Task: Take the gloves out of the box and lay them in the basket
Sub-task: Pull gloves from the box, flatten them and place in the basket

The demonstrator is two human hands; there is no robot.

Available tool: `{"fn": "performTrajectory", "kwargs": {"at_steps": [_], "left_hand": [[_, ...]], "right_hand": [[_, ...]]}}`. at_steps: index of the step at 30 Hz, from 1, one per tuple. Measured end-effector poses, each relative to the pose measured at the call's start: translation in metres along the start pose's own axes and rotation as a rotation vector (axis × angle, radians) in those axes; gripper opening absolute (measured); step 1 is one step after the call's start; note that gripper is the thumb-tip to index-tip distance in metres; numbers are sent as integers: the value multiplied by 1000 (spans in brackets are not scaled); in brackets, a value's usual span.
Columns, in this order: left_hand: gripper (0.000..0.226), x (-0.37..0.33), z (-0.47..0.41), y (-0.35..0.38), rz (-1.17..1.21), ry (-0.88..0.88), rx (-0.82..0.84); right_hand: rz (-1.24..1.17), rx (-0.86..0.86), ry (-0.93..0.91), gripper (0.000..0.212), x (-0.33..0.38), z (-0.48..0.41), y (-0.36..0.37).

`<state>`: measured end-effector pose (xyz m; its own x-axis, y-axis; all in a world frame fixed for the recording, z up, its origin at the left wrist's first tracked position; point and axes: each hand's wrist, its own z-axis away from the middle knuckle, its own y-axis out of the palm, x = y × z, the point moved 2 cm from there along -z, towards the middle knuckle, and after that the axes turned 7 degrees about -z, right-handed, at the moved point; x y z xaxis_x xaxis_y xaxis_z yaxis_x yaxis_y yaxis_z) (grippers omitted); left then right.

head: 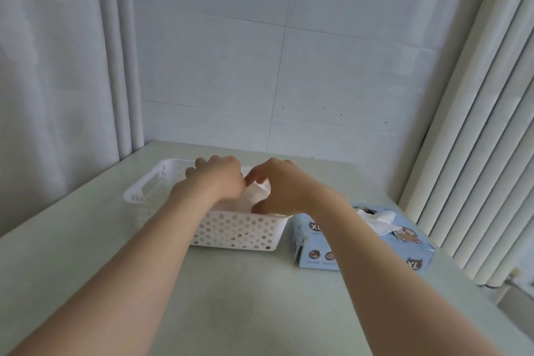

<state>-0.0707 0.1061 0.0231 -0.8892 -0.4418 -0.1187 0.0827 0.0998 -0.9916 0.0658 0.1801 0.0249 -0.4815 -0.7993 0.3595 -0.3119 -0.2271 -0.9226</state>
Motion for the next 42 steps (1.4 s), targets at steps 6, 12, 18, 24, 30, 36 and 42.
{"fn": "performTrajectory", "kwargs": {"at_steps": [6,12,18,24,30,36,42], "left_hand": [[21,-51,20,1,194,181,-530],[38,-112,49,26,189,609,-607],[23,-138,60,73,195,685,-553],[27,-137,62,98,178,612,-595],[30,-138,64,103,188,613,-630],[33,-134,65,104,138,639,-624],[32,-133,61,106,109,659,-634]], "right_hand": [[-250,-467,-40,38,-34,44,-14],[-356,-684,94,48,-83,93,-22],[-283,-610,159,15,-111,129,-20],[-128,-468,136,23,-119,135,-12],[-348,-574,136,21,-121,139,-16],[-561,-593,129,39,-126,144,-25],[-564,-777,241,28,-130,138,-23]]}}
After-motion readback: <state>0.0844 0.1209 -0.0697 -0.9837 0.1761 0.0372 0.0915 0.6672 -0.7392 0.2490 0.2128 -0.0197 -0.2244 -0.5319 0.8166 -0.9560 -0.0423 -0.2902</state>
